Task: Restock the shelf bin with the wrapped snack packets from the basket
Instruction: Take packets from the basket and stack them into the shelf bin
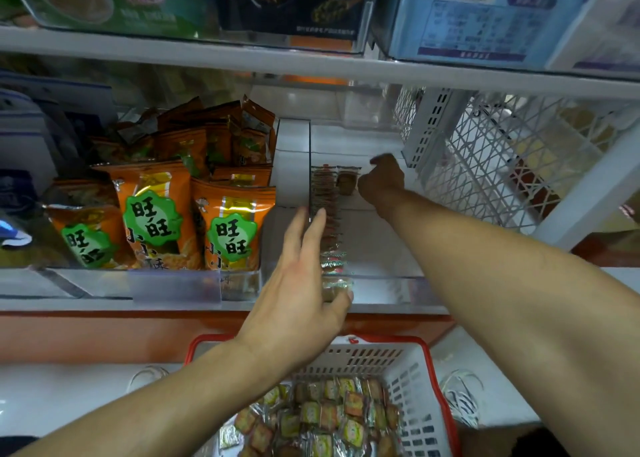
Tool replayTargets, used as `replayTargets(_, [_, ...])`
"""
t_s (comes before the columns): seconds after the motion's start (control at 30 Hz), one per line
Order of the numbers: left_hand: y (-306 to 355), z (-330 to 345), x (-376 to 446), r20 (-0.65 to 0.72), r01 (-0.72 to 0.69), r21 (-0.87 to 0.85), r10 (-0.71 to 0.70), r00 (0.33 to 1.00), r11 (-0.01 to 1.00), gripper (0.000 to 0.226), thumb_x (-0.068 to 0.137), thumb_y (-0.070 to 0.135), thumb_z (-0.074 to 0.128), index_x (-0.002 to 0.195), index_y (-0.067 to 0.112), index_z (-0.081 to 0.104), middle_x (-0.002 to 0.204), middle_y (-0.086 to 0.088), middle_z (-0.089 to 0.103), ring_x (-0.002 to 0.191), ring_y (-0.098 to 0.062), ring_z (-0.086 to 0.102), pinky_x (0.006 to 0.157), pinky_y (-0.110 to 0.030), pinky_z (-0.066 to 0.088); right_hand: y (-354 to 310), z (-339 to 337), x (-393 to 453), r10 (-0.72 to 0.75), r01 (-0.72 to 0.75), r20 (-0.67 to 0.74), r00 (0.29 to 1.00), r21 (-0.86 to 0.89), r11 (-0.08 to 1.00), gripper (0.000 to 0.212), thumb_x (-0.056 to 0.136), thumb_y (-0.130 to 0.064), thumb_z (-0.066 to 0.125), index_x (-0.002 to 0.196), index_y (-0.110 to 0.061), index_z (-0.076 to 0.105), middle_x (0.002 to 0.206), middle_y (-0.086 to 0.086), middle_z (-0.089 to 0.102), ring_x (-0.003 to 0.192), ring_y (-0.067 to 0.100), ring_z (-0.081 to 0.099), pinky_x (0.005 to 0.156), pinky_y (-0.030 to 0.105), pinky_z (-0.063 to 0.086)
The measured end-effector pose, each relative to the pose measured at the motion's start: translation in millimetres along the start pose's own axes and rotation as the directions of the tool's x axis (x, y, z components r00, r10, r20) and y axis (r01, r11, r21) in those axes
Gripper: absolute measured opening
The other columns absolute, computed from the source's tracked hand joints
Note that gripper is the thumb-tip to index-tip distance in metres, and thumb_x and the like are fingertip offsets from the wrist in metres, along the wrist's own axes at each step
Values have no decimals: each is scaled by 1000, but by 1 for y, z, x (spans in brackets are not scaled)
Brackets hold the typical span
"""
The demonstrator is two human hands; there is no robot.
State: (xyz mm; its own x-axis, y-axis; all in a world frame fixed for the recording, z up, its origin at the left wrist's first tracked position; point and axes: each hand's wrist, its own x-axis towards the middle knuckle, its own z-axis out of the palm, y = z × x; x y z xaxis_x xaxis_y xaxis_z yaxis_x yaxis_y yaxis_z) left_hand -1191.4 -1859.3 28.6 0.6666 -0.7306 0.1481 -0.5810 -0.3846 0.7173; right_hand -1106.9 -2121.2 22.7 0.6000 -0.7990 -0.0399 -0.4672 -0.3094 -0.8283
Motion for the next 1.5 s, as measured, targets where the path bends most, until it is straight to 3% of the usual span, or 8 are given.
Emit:
replayTargets(0.2, [10,-19,-30,-199,-76,1,75,977,997,41,83,17,71,108,35,44,110,14,52,101,-3,51,87,-15,44,-42,-29,-114,-565,674,-393,726,242,698,26,79,7,55,92,-15,60,84,-10,63,77,0,61,70,18,49])
replayTargets(0.3, [-8,-15,-46,109,37,170,-57,992,985,25,83,23,67,87,33,44,81,12,62,78,-9,60,63,-32,49,-6,-23,-187,-781,852,-343,523,230,470,21,76,7,57,80,-14,58,78,1,60,72,14,57,65,24,46])
replayTargets(0.37, [-32,-4,-57,384,70,383,-227,895,921,21,85,31,68,91,30,47,94,10,67,89,-19,65,68,-36,50,42,-7,-223,-815,816,-125,566,228,532,19,76,6,56,76,-13,56,78,1,56,70,18,53,63,26,42])
replayTargets(0.5, [-85,35,-80,664,-43,554,-411,625,831,42,89,36,66,129,23,56,134,-5,62,121,-25,59,93,-31,47,164,31,-247,-201,501,682,703,-275,821,17,89,-10,58,94,-26,60,103,-4,66,97,19,62,84,35,50])
replayTargets(0.63, [-133,67,-99,643,138,572,-546,537,809,50,91,31,66,138,20,53,143,-11,57,127,-28,56,102,-32,48,263,47,-260,308,359,669,677,-665,655,45,90,-14,60,132,-30,54,143,2,49,135,31,46,109,50,40])
replayTargets(0.9, [-197,149,-117,563,449,392,-595,574,803,60,93,22,69,148,21,46,144,-12,55,124,-29,58,105,-37,48,308,79,-257,316,350,629,710,-705,617,105,82,-6,65,156,-43,0,162,5,19,148,35,19,110,59,35])
replayTargets(1.17, [-223,212,-124,660,54,527,-448,603,848,119,77,22,81,156,46,-5,166,3,14,151,-30,19,114,-63,34,322,94,-250,174,649,763,623,-628,429,91,81,-3,68,153,-32,22,154,13,22,141,39,23,101,55,45])
replayTargets(1.5, [-214,226,-111,677,189,478,-497,542,858,63,87,23,71,144,28,43,154,-13,27,118,-38,62,98,-48,53,321,104,-263,223,640,828,515,-544,542,83,81,-8,68,151,-19,25,163,11,14,133,38,43,90,46,50])
